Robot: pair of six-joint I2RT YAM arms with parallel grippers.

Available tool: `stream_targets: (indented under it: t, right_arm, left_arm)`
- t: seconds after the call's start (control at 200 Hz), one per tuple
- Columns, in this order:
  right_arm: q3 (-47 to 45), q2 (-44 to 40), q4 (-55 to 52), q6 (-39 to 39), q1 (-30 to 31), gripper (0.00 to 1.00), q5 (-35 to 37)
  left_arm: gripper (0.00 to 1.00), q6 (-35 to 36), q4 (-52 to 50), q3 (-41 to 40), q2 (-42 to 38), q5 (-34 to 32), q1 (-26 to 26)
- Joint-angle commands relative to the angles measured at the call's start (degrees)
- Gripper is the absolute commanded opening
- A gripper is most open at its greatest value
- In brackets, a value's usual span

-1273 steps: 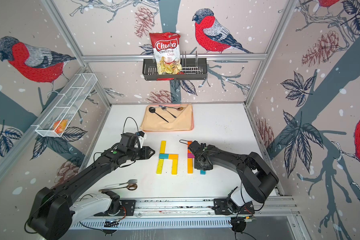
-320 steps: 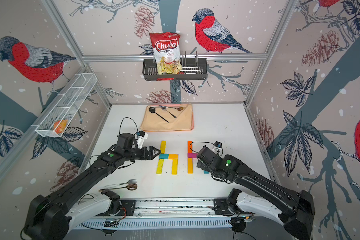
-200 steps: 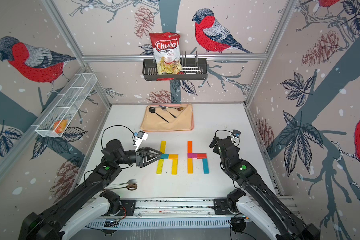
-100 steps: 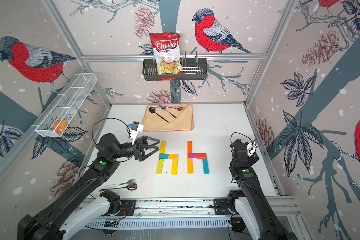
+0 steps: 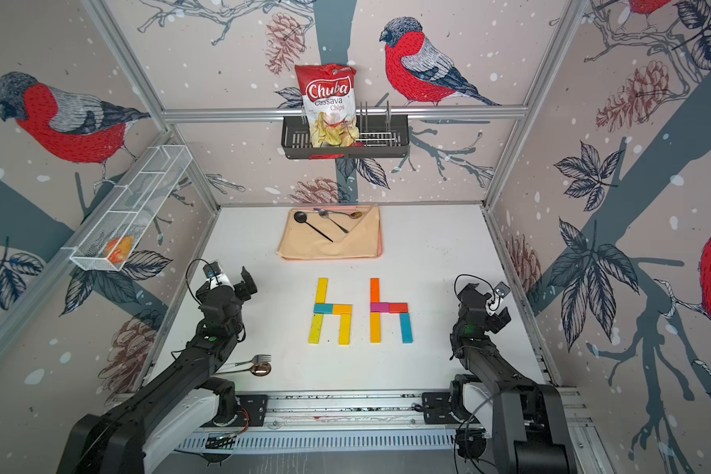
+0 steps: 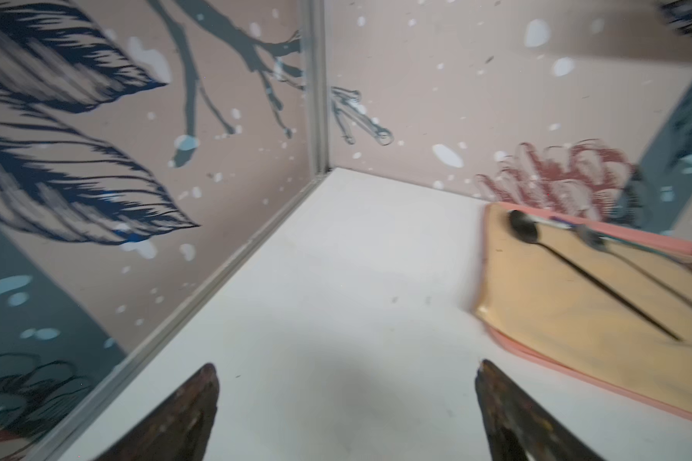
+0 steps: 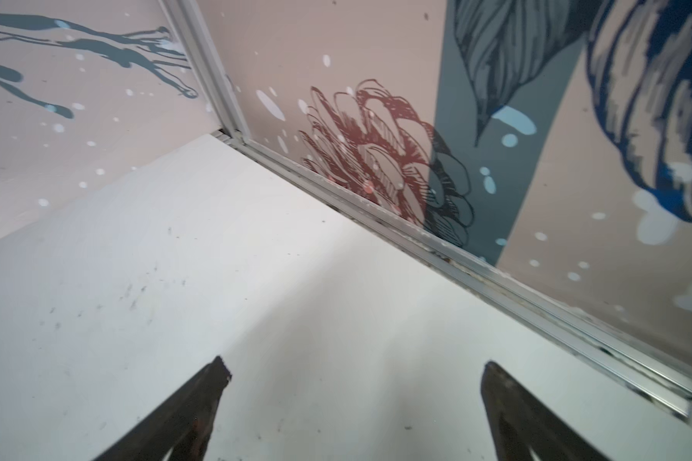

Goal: Assemble the letter h with building blocks
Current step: Reset both arms

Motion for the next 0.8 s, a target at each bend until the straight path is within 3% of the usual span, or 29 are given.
stream_targets:
  t: [0.0, 0.065, 0.14, 0.175, 0.225, 0.375, 0.48, 0.795]
  right_arm:
    - [-1.4, 4.9, 23.9, -5.1, -0.9, 1.00, -9.8]
    - [-2.8, 9.5, 33.4, -6.2, -1.1, 1.00, -12.8]
    - [-4.8, 19.4, 49.2, -8.4, -1.1, 1.00, -16.7]
    - [-4.8, 22.2, 50.1, -10.6, -0.3, 1.00, -21.2]
    - [-4.2, 26.2, 55.2, -13.0, 1.7, 1.00, -18.8]
    - [4.1, 23.3, 34.2, -12.1, 1.4, 1.00, -19.7]
    - [2.4, 25.5, 41.1, -13.1, 2.2, 1.00, -18.5]
    - [3.5, 25.3, 38.8, -14.4, 4.0, 1.00, -15.5]
  left_arm:
    - [0.98, 1.4, 16.0, -1.5, 4.8, -0.1, 2.6]
    - [0.98, 2.8, 21.4, -2.8, 8.5, 3.5, 2.6]
    - [0.98, 1.6, 30.3, -4.5, 13.3, 0.3, 2.6]
    - [0.98, 2.8, 36.1, -5.4, 16.2, 0.5, 2.6]
    - [0.98, 5.5, 42.8, -5.6, 21.2, 2.5, 2.7]
    - [0.99, 12.1, 58.1, -4.3, 38.2, 12.3, 1.6]
    - [0.98, 8.1, 45.6, -1.3, 34.5, 11.6, 3.3]
    - [0.98, 7.7, 48.1, -1.0, 36.0, 12.0, 4.3]
